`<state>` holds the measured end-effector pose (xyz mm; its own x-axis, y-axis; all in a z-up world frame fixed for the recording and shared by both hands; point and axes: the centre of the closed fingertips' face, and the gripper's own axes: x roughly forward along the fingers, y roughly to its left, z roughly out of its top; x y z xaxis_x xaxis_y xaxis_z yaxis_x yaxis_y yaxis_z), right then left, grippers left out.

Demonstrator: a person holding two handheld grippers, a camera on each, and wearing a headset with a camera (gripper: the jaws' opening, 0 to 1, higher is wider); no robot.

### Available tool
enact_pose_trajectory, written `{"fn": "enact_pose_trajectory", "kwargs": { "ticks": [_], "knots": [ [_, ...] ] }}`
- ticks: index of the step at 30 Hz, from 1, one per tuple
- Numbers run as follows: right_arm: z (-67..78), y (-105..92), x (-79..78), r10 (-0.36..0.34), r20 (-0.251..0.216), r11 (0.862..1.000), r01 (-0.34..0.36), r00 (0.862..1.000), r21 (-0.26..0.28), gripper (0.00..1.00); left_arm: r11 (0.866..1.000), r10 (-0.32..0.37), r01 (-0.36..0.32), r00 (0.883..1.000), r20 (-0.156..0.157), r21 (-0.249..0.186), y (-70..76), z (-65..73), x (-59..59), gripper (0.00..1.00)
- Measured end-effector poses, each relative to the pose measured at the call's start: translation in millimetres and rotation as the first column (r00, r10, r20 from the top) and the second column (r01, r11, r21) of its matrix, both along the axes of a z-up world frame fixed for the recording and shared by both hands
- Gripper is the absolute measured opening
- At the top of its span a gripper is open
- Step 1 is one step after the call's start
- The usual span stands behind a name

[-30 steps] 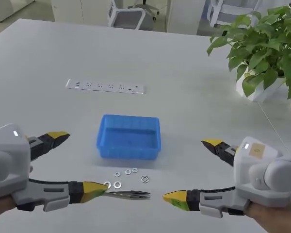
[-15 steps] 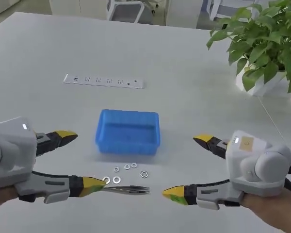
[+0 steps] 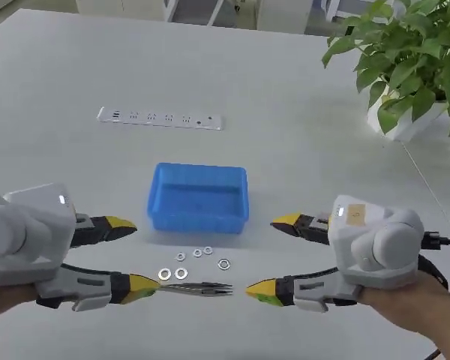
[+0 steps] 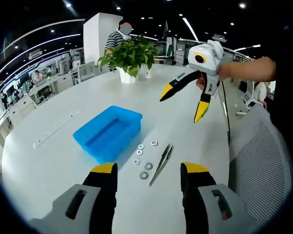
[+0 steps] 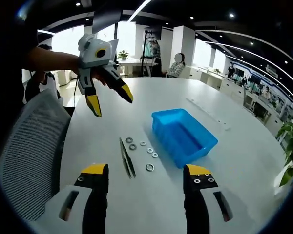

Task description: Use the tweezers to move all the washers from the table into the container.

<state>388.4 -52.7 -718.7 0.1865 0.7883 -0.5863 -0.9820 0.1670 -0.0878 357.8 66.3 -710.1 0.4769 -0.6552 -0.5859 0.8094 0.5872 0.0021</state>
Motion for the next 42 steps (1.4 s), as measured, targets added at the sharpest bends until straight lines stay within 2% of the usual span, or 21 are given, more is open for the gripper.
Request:
{"fn": "enact_pose_trajectory", "kwargs": {
  "ticks": [3, 6, 17, 18, 24, 32, 42],
  "knots": [
    [-5.8, 4.1, -4.6, 0.054, 0.007, 0.998, -0.054, 0.999, -0.027, 0.55, 0.999, -0.027, 0.028, 0.999, -0.024, 0.017, -1.0, -6.5, -1.8, 0.49],
    [-13.1, 8.9, -9.7, 0.11, 0.013, 0.993, -0.109, 0.994, -0.055, 0.52, 0.998, -0.052, 0.053, 0.998, -0.033, 0.042, -1.9, -12.9, -2.4, 0.42],
    [-32.4, 23.4, -16.7, 0.222, -0.002, 0.968, -0.221, 0.975, -0.116, 0.37, 0.989, -0.107, 0.116, 0.99, -0.097, 0.095, -6.4, -33.9, -5.9, 0.34],
    [-35.1, 24.5, -17.2, 0.23, -0.006, 0.965, -0.229, 0.973, -0.125, 0.36, 0.989, -0.107, 0.118, 0.987, -0.117, 0.091, -7.4, -35.6, -7.3, 0.32],
    [-50.1, 28.7, -23.2, 0.278, -0.026, 0.945, -0.278, 0.96, -0.173, 0.31, 0.984, -0.126, 0.141, 0.983, -0.133, 0.107, -11.4, -42.7, -7.1, 0.27],
    [-67.5, 35.3, -25.7, 0.304, -0.049, 0.926, -0.307, 0.952, -0.221, 0.25, 0.963, -0.186, 0.212, 0.97, -0.159, 0.165, -11.6, -61.3, -7.9, 0.22],
    [-80.9, 39.4, -22.2, 0.294, -0.068, 0.921, -0.301, 0.954, -0.248, 0.18, 0.938, -0.217, 0.257, 0.959, -0.183, 0.234, -1.6, -84.6, 0.2, 0.15]
  ]
}}
